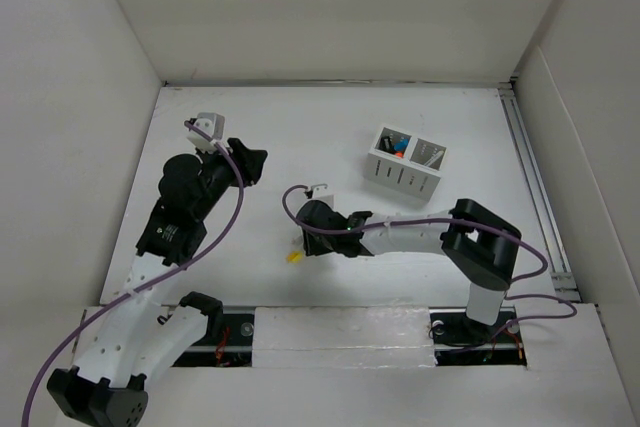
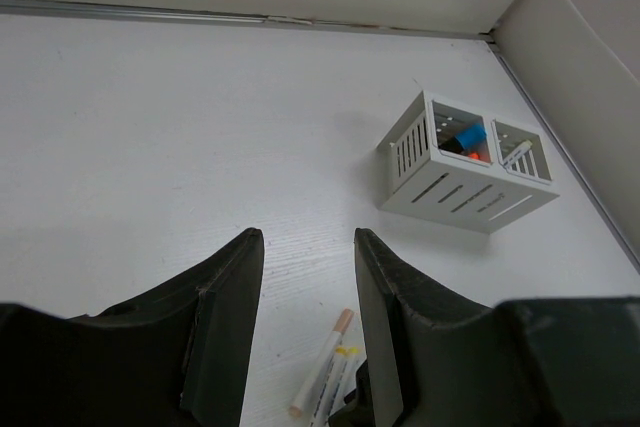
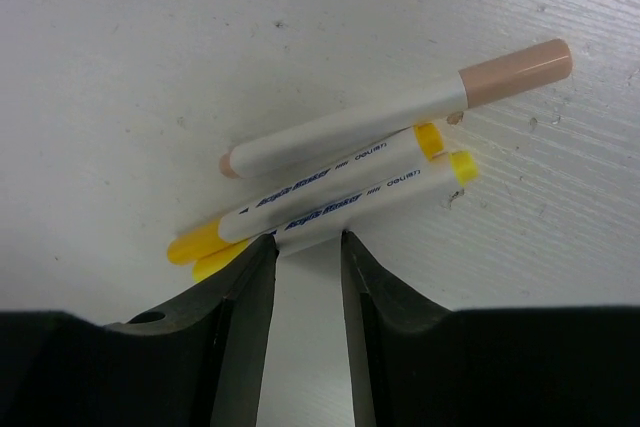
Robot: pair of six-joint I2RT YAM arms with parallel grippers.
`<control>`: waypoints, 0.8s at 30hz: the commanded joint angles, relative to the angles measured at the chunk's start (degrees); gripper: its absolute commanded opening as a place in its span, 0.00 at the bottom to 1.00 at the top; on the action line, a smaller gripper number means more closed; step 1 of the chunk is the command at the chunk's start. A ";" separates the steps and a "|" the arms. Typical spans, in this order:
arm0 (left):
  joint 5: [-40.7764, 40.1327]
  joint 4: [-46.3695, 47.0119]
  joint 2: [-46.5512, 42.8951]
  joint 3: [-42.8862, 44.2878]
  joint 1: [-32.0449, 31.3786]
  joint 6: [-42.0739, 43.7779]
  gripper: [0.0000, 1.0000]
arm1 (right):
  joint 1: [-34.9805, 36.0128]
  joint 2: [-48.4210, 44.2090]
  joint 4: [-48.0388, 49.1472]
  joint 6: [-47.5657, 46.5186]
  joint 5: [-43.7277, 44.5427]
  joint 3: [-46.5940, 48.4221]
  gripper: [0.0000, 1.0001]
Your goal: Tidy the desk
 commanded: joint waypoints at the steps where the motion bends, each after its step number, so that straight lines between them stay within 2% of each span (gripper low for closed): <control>1: 0.54 2.48 -1.64 0.79 -0.09 -0.27 0.38 | 0.41 0.96 1.38 -0.84 -0.96 2.49 0.38; 6: 0.80 2.48 -1.91 0.61 -0.09 -0.27 0.38 | 0.41 2.10 0.50 -1.10 -2.10 3.90 0.39; 14: 0.62 2.48 -2.00 0.53 -0.09 -0.36 0.38 | 0.41 2.63 0.06 -0.75 -2.97 3.46 0.52; 24: 0.53 2.39 -1.65 0.61 -0.09 -0.36 0.38 | 0.41 3.16 1.99 -3.74 -6.32 4.69 0.46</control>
